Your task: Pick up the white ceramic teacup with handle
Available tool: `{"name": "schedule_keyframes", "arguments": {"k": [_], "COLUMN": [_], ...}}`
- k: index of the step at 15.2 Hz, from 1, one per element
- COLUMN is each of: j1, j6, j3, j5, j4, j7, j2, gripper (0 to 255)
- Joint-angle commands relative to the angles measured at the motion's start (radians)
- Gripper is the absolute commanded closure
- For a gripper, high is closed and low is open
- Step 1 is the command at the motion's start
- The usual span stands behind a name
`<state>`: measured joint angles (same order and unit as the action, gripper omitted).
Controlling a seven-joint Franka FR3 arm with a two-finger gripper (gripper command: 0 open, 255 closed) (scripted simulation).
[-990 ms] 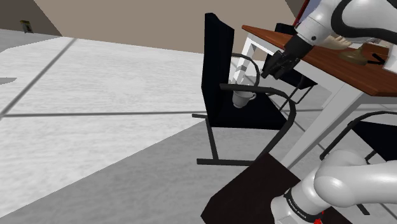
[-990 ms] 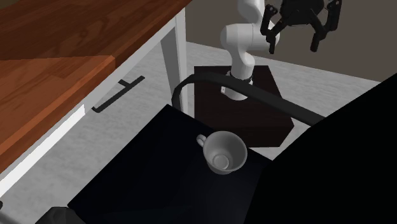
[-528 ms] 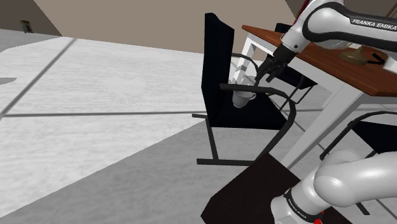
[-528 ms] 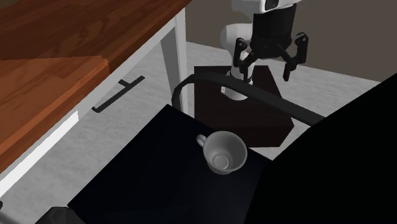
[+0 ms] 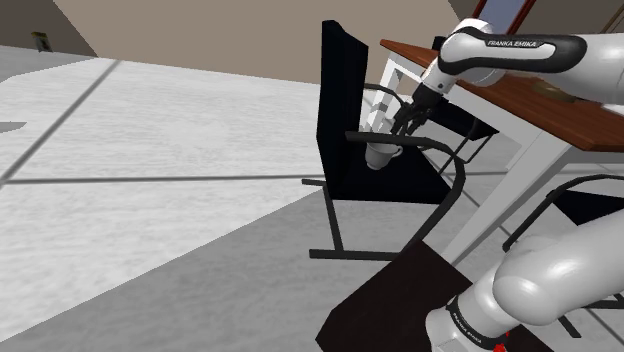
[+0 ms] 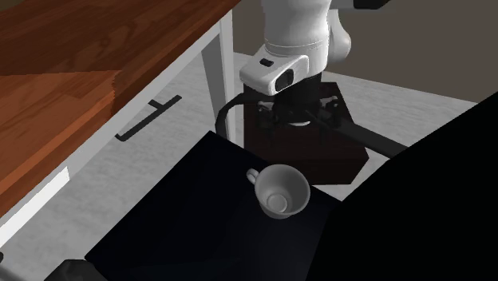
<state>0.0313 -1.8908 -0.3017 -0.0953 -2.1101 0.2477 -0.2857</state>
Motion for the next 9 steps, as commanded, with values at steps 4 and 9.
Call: {"name": "schedule_keyframes", "arguments": {"k": [4, 9], "j1": [0.012, 0.031], "j6": [-0.009, -0.016], "j3": [-0.066, -0.092], "j5": [-0.050, -0.095], "j4": [0.107, 0.181], "j7": [0.125, 0.202], "j2": [0.192, 0.327], "gripper": [0, 0]}}
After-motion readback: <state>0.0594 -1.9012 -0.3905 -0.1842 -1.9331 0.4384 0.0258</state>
